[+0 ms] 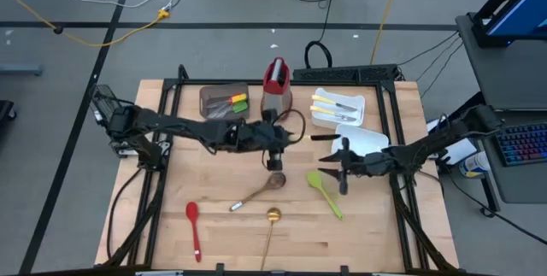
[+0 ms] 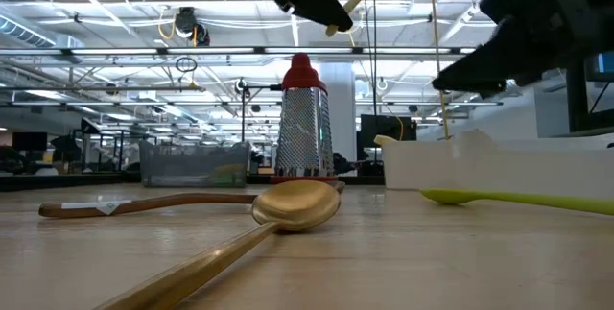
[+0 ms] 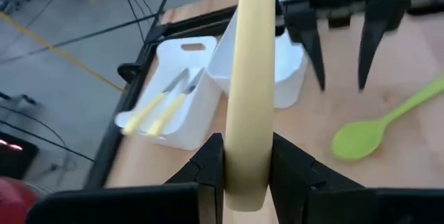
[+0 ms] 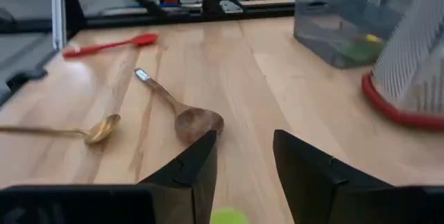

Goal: Pick & Place Kitchen Items
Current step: Put the yellow table knife into the top white bin

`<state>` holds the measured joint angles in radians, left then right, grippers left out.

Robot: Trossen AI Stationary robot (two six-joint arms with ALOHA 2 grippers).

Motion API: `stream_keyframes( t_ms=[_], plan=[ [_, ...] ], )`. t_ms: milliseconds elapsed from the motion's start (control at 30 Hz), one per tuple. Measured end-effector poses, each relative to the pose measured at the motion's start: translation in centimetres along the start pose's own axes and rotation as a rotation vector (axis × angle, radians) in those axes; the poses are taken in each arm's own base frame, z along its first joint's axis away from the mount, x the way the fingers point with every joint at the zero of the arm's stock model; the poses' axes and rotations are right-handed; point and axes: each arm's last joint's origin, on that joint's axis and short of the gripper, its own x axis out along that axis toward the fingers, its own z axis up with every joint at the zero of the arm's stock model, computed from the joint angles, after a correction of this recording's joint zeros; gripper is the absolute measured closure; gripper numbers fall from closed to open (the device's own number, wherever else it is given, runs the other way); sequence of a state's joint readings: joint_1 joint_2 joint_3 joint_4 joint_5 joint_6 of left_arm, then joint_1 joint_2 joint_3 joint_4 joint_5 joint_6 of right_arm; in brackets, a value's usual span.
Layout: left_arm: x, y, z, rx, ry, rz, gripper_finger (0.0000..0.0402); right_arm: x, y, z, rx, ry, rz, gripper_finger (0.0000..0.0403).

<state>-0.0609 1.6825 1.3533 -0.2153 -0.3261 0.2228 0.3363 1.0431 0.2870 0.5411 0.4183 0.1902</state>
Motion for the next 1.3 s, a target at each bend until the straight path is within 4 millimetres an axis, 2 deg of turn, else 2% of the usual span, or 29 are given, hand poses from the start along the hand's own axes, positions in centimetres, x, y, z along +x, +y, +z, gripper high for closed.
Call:
stream_keyframes(
  t_ms=[233, 400, 500, 733, 900, 1067, 1200, 1300],
  plan=[
    [-0.1, 3.9, 1.6, 0.112, -0.046, 0.028, 0.033, -2.0, -1.4, -2.5, 0.109, -0.054, 0.013, 0.0271],
    [0.5, 6.3, 2.2, 0.179, -0.056, 0.032, 0.033, -2.5, -1.7, -2.6, 0.106, -0.134, 0.031, 0.0271],
    [2.0, 7.1, 2.9, 0.229, -0.023, 0.036, 0.033, -2.5, -1.7, -2.5, 0.076, -0.149, 0.026, 0.0271],
    [8.2, 8.6, 3.8, 0.305, 0.105, 0.038, 0.0329, -2.5, -1.7, -2.1, 0.032, -0.193, 0.022, 0.0271],
    [12.1, 10.4, 3.0, 0.334, 0.15, 0.075, 0.0329, -2.5, -1.7, -2.1, 0.022, -0.187, 0.02, 0.0271],
    [14.3, 10.5, 0.6, 0.301, 0.247, 0.054, 0.0329, -2.5, -1.7, -2.1, -0.013, -0.19, 0.017, 0.0271],
    [13.9, 9.7, 0.1, 0.283, 0.356, 0.085, 0.0329, -2.4, -1.8, -2.4, -0.076, -0.171, -0.009, 0.0271],
    [13.0, 8.6, 0.1, 0.309, 0.448, 0.113, 0.0329, -2.1, -2.2, -2.6, -0.069, -0.161, -0.106, 0.0271]
  ],
)
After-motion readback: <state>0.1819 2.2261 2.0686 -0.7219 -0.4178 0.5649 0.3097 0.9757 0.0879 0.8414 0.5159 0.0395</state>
